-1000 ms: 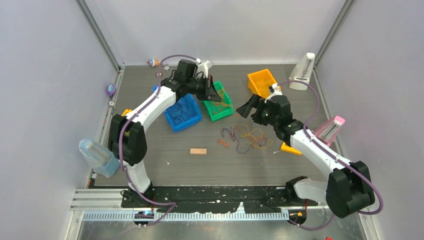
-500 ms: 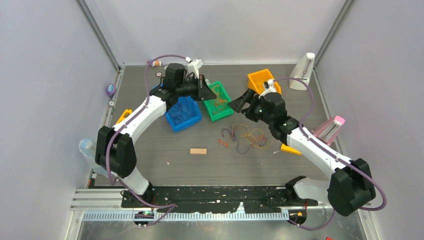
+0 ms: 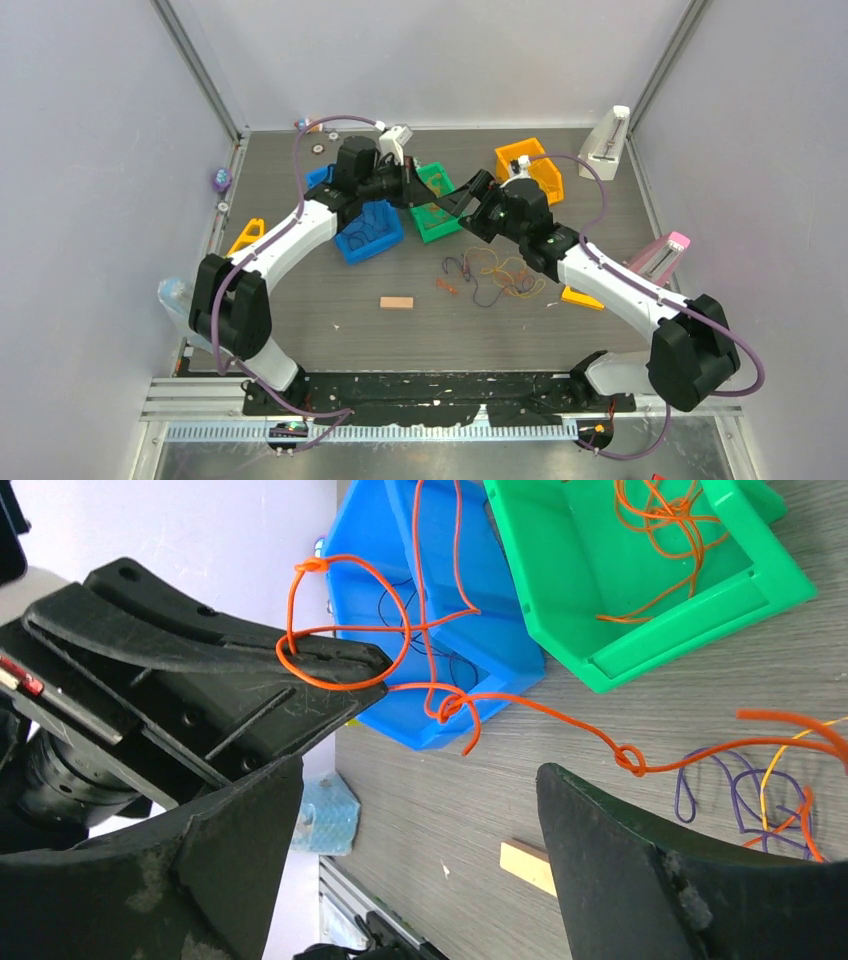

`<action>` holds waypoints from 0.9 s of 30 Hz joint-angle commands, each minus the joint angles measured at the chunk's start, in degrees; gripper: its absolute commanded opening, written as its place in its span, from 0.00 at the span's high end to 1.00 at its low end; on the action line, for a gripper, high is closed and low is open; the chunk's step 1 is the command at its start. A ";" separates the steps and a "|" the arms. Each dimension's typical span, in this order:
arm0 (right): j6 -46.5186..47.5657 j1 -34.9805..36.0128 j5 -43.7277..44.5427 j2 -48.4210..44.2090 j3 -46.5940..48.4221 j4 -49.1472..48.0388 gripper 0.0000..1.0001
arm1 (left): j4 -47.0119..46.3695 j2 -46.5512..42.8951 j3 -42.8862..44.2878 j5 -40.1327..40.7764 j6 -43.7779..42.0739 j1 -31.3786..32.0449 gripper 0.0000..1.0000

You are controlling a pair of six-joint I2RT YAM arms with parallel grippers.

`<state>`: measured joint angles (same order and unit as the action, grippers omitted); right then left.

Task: Untangle the cables
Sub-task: Place the cable in the bin.

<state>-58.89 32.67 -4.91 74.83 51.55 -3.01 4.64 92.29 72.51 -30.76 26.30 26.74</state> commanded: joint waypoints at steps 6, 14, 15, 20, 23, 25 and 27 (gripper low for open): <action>-1.08 -0.90 -0.65 1.69 0.48 -1.19 0.20 | -2.70 -2.50 -0.21 2.41 -2.74 0.39 1.00; -3.58 -6.73 -6.26 2.03 -6.15 -4.31 0.21 | -2.93 -1.79 -0.13 2.97 -2.66 0.41 1.00; -3.11 -6.91 -6.52 2.27 -6.04 -4.21 0.21 | -3.09 -1.62 -0.15 2.94 -2.58 0.42 1.00; 3.56 -7.87 -4.89 1.07 -5.91 -1.51 0.24 | -2.56 -1.12 0.36 3.13 -2.53 0.42 1.00; 5.34 -8.35 -4.56 0.32 -6.87 -1.10 0.32 | -2.38 -1.00 0.22 3.25 -2.03 0.46 1.00; 4.99 -8.62 -4.92 0.66 -7.13 -1.39 0.37 | -2.64 -0.97 0.00 3.45 -1.88 0.54 1.00; 4.19 -8.82 -5.56 1.70 -7.23 -2.05 0.38 | -2.92 -0.97 -0.16 3.59 -1.72 0.64 1.00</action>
<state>-55.86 24.47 -9.78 77.45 44.80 -4.08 4.08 92.29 71.85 -27.97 24.67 27.05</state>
